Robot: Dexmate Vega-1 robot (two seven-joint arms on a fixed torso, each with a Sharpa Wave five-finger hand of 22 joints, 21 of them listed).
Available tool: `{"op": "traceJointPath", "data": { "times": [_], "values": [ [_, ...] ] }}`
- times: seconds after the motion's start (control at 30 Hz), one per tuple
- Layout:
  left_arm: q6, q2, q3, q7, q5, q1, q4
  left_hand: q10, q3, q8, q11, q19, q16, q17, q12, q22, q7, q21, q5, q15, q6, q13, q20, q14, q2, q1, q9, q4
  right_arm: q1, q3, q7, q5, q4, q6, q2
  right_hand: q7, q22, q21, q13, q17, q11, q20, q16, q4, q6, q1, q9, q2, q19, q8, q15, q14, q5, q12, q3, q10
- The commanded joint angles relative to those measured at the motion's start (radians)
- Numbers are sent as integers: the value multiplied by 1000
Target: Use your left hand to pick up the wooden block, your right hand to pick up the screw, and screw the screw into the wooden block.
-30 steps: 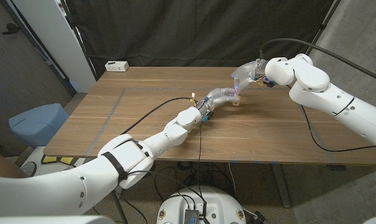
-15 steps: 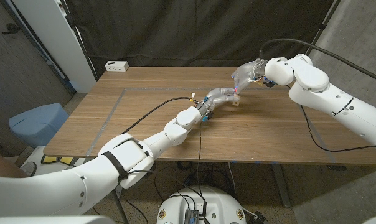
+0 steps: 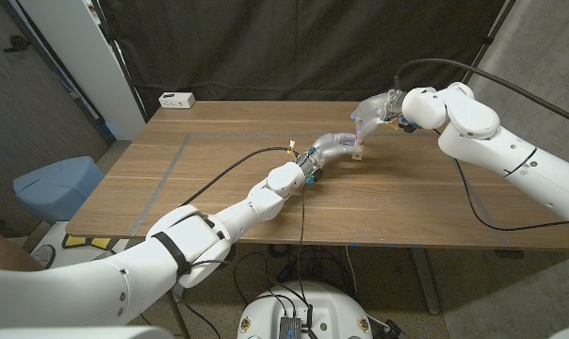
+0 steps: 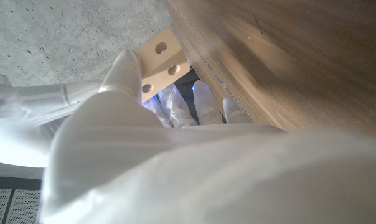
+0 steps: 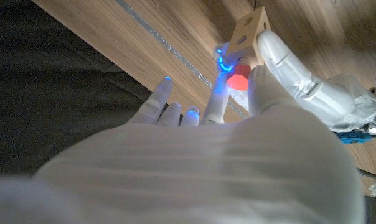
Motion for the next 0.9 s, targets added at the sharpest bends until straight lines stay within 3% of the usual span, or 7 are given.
{"op": "traceJointPath", "data": {
  "times": [0.03, 0.1, 0.2, 0.5, 0.9],
  "values": [
    [17, 11, 4, 8, 7, 12, -34, 13, 12, 6, -7, 6, -7, 3, 10, 4, 29, 5, 5, -100, 71, 94, -1, 8, 53, -11, 13, 6, -19, 16, -25, 27, -12, -15, -15, 8, 2, 6, 2, 3, 6, -14, 8, 11, 21, -25, 0, 0, 13, 11, -57, 15, -3, 10, -4, 20],
    [19, 13, 4, 9, 7, 15, -41, 13, 12, 6, -7, 7, -7, 2, 9, 4, 29, 5, 5, -100, 71, 94, -1, 8, 53, -11, 13, 6, -23, 20, -30, 35, -14, -19, -17, 11, 2, 6, 2, 3, 16, -19, 10, 13, 26, -32, -1, 1, 17, 13, -57, 23, -3, 11, -8, 28],
    [27, 19, 5, 14, 9, 24, -61, 12, 13, 5, -7, 7, -7, 2, 9, 4, 30, 5, 6, -99, 70, 94, -1, 8, 53, -10, 13, 5, -28, 19, -35, 33, -17, -26, -22, 13, 1, 7, 1, 3, 7, -21, 11, 14, 29, -37, -1, 2, 20, 14, -58, 27, -3, 12, -11, 34],
    [47, 36, 5, 27, 13, 41, -106, 11, 13, 5, -8, 7, -7, 3, 9, 4, 30, 5, 6, -99, 69, 95, 0, 8, 54, -10, 13, 5, -35, 17, -55, 32, -18, -36, -28, 25, 1, 6, 1, 2, 18, -26, 13, 22, 45, -61, -5, 8, 31, 17, -60, 37, -4, 12, -21, 51],
    [55, 41, 6, 27, 14, 46, -121, 10, 13, 5, -8, 6, -7, 3, 8, 4, 30, 5, 6, -99, 69, 95, 1, 8, 54, -10, 13, 5, -49, 15, -66, 21, -30, -58, -33, 35, 1, 6, 0, 1, 26, -28, 15, 31, 101, -93, -12, 17, 44, 32, -65, 52, -6, 11, -34, 69]
  ]
}}
